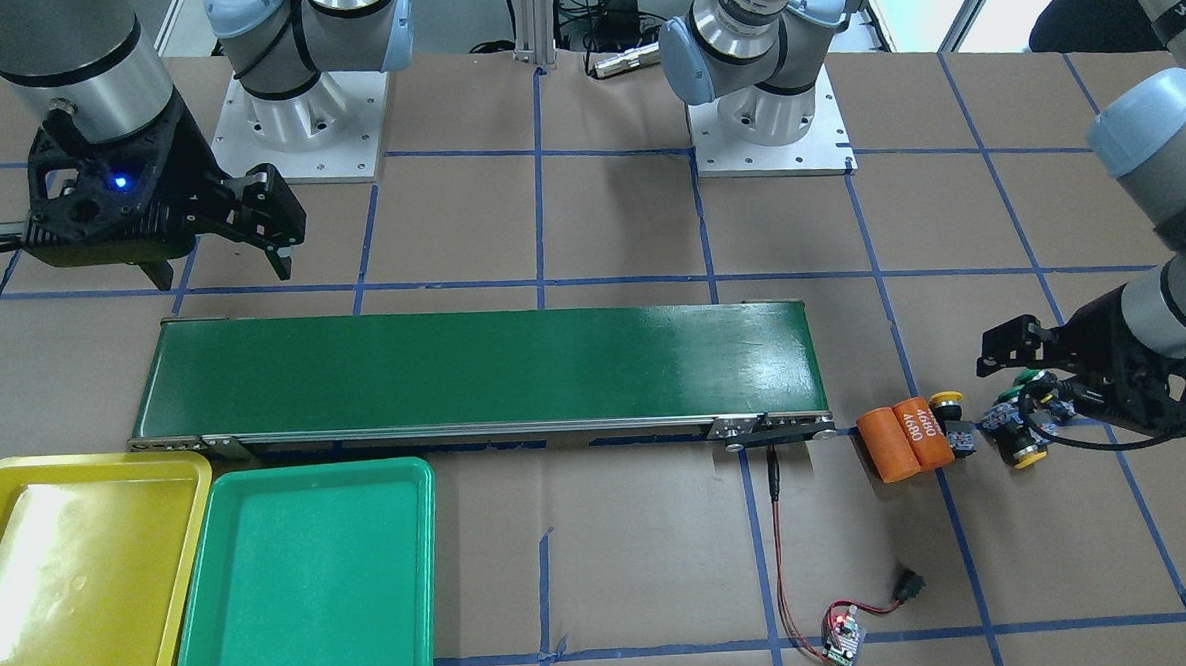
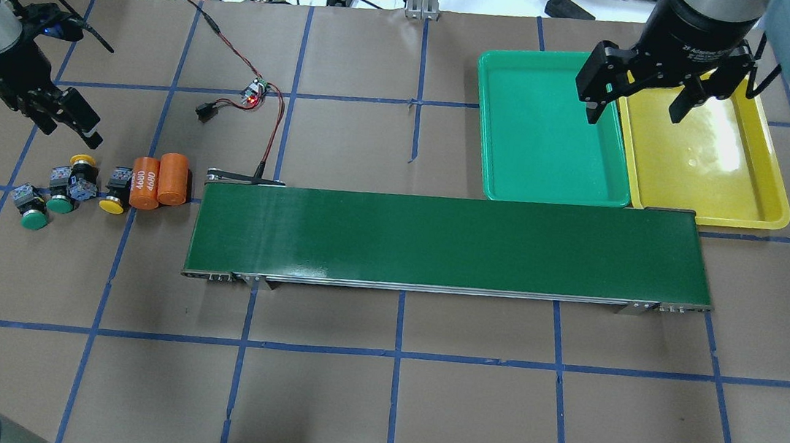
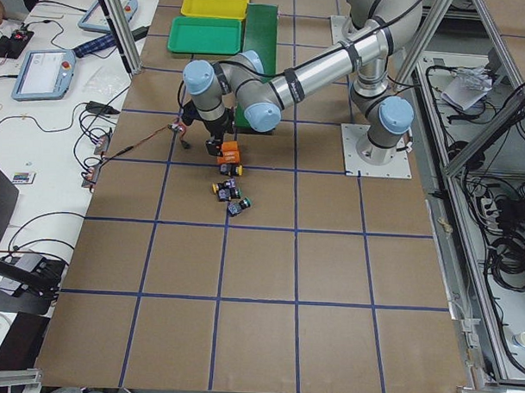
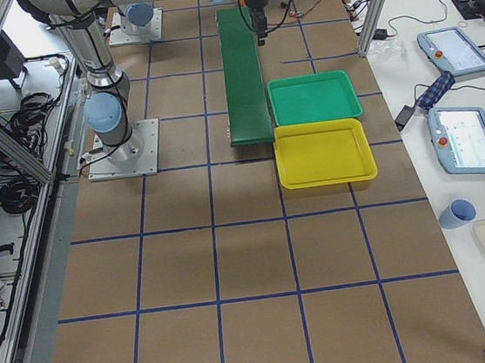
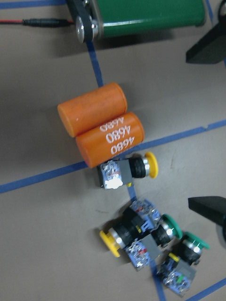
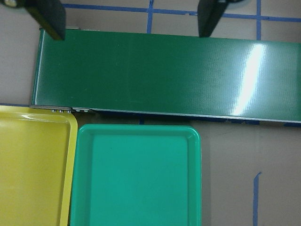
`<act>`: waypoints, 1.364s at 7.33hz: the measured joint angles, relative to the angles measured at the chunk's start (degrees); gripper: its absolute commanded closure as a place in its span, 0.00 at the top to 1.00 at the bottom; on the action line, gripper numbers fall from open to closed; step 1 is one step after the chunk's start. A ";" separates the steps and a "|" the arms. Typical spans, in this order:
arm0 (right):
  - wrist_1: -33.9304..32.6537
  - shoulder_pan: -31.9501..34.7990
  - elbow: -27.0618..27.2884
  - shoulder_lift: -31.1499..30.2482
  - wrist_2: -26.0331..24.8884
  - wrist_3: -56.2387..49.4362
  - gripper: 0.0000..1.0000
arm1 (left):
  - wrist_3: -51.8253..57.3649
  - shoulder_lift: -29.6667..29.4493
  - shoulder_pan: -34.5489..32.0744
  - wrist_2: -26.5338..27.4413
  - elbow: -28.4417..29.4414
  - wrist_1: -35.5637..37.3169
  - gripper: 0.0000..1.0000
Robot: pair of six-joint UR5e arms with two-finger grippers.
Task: Sort buttons by color to trays
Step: 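Lower the left gripper and grasp a yellow-capped push button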
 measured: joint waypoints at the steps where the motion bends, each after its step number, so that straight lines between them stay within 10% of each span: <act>1: 0.00 0.00 0.01 0.00 -0.01 0.02 1.00 | 2.28 -1.55 0.64 -0.01 -0.02 0.58 1.00; 10: -0.01 0.00 0.02 0.00 0.07 -0.06 1.00 | 12.25 -4.57 0.93 1.38 -10.62 18.33 1.00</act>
